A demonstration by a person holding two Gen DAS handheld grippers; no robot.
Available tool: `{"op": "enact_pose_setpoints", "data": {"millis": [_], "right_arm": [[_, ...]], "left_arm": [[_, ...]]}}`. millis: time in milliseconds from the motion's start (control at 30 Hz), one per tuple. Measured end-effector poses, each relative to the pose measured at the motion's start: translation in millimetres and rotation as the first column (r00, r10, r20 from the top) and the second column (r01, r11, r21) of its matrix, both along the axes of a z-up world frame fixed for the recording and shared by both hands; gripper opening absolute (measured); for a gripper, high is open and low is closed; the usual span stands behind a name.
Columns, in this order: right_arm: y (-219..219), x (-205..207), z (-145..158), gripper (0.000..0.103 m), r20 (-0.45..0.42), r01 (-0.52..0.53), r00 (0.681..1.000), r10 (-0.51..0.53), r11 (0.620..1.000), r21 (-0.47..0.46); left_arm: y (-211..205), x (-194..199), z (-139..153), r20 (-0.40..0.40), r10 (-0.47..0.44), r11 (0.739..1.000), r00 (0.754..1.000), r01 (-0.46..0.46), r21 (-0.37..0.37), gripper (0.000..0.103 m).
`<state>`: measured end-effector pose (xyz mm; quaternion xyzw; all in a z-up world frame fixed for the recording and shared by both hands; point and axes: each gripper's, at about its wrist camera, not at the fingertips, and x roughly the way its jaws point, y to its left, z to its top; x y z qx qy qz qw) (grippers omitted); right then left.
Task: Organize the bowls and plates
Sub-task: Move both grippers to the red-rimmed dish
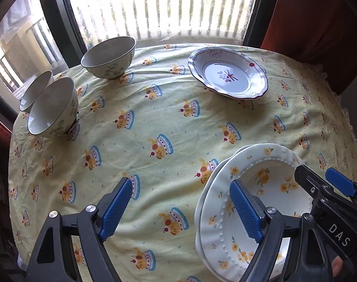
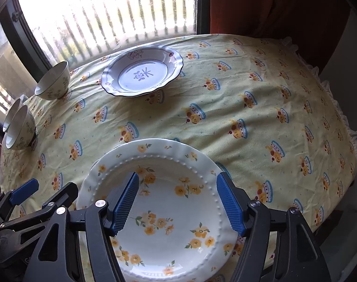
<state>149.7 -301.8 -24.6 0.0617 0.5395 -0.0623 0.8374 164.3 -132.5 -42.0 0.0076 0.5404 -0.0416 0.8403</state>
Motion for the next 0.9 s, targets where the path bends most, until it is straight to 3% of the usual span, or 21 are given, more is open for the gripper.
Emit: {"op": "enact_pose_setpoints", "data": {"millis": [200, 400, 733, 900], "right_arm": [[14, 20, 26, 0.074, 0.041, 0.058, 0.998, -0.057, 0.998, -0.022], [10, 56, 41, 0.074, 0.086, 0.054, 0.995, -0.055, 0.998, 0.016], [-28, 139, 26, 0.074, 0.083, -0.014, 0.997, 0.005, 0.995, 0.102], [-38, 180, 6, 0.074, 0.077, -0.057, 0.996, 0.050, 0.994, 0.089]], "left_arm": [[8, 31, 22, 0.060, -0.028, 0.999, 0.998, 0.030, -0.025, 0.089], [4, 65, 34, 0.100, -0.014, 1.000, 0.995, 0.016, -0.017, 0.089], [-22, 128, 17, 0.055, 0.116, 0.993, 0.992, -0.114, -0.026, 0.088], [-33, 156, 3, 0.049, 0.168, 0.986, 0.985, -0.168, -0.008, 0.087]]}}
